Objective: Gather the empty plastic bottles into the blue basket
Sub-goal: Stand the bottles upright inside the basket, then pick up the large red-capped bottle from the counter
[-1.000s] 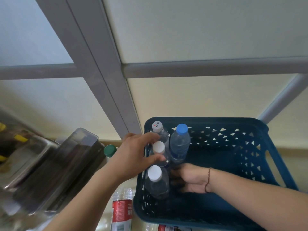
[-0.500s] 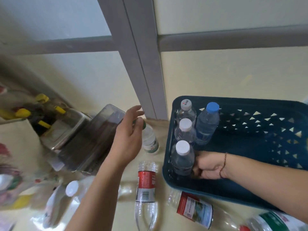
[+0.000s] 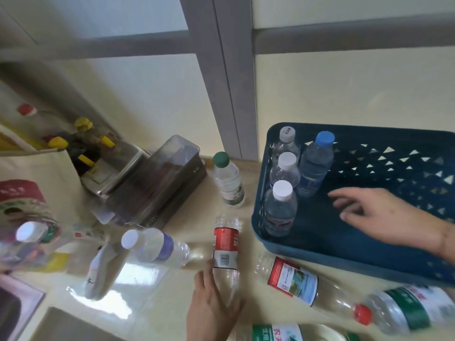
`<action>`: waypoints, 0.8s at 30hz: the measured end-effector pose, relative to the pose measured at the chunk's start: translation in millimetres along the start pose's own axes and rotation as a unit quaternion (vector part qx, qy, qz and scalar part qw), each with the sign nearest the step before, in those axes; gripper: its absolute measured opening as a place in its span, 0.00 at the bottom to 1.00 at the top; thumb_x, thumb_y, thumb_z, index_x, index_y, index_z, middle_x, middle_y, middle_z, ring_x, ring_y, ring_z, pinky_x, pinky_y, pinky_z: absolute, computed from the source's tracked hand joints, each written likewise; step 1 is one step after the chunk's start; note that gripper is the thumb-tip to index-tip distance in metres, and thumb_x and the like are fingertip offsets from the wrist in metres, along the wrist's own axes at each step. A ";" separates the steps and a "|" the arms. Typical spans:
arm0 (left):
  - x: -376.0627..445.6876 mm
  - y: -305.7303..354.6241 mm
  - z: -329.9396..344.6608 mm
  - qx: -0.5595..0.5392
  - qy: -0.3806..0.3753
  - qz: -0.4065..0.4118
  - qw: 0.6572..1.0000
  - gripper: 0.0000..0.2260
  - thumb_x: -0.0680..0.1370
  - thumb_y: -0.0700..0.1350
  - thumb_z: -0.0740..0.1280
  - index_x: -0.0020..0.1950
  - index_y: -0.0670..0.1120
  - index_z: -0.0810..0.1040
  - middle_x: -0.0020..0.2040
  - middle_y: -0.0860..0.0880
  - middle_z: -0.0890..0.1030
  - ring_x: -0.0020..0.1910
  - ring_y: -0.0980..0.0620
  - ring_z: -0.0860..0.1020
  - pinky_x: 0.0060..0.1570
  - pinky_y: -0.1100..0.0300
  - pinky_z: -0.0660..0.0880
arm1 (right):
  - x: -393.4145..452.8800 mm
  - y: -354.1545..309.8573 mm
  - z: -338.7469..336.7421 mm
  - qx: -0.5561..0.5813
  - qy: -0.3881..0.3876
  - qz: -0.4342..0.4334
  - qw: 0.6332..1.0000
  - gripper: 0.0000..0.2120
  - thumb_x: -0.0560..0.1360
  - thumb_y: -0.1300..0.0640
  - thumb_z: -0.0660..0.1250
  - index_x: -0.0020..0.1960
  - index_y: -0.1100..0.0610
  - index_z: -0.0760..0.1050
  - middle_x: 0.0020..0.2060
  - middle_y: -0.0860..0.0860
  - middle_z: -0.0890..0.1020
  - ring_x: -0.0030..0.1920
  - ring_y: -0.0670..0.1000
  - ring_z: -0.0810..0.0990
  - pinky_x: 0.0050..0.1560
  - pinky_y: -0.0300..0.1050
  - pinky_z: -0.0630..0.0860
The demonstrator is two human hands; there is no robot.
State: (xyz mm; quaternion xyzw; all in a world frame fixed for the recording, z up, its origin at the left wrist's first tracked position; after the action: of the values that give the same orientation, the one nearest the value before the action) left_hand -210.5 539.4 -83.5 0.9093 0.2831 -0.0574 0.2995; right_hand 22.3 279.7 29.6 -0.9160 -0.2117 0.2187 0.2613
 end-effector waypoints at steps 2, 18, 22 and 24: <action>-2.8 -7.7 2.3 -0.037 0.010 -0.018 0.999 0.41 0.70 0.57 0.71 0.75 0.60 0.49 0.61 0.48 0.76 0.51 0.45 0.81 0.44 0.54 0.77 | -37.8 -29.4 -27.6 0.006 0.171 -0.085 0.982 0.17 0.74 0.63 0.69 0.59 0.46 0.77 0.48 0.42 0.84 0.50 0.32 0.78 0.50 0.20 0.69; -32.8 67.9 -160.5 -0.122 0.230 0.161 0.952 0.12 0.65 0.70 0.71 0.44 0.70 0.76 0.33 0.61 0.79 0.32 0.56 0.78 0.30 0.61 0.78 | -35.9 -211.2 129.6 0.074 0.064 -0.283 0.954 0.31 0.72 0.52 0.72 0.70 0.47 0.60 0.66 0.47 0.71 0.62 0.53 0.75 0.55 0.54 0.77; -34.9 123.3 -193.6 -0.202 0.227 0.317 0.898 0.19 0.78 0.51 0.66 0.67 0.65 0.70 0.63 0.68 0.76 0.56 0.79 0.72 0.42 0.80 0.71 | -88.9 -217.3 30.7 0.214 0.083 -0.278 0.933 0.31 0.66 0.46 0.78 0.64 0.38 0.66 0.59 0.34 0.74 0.58 0.38 0.76 0.55 0.32 0.74; -31.6 149.5 -195.0 -0.258 0.187 0.384 0.867 0.20 0.83 0.43 0.61 0.71 0.65 0.68 0.68 0.72 0.71 0.61 0.79 0.69 0.47 0.82 0.69 | -110.4 -206.5 -23.0 0.226 0.116 -0.302 0.919 0.35 0.61 0.48 0.81 0.64 0.40 0.70 0.58 0.35 0.77 0.58 0.37 0.77 0.55 0.27 0.72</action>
State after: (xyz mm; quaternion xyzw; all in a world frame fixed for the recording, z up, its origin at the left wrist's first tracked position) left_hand -167.5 538.0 160.4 0.8304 -0.0327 0.3085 0.4629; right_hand -112.4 375.2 197.2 -0.7439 -0.3911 0.0638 0.5381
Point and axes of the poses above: each hand's wrist, its own x-axis towards the middle knuckle, its own z-axis out of the palm, y = z × x, the point moved 8 cm from there along x, towards the middle knuckle
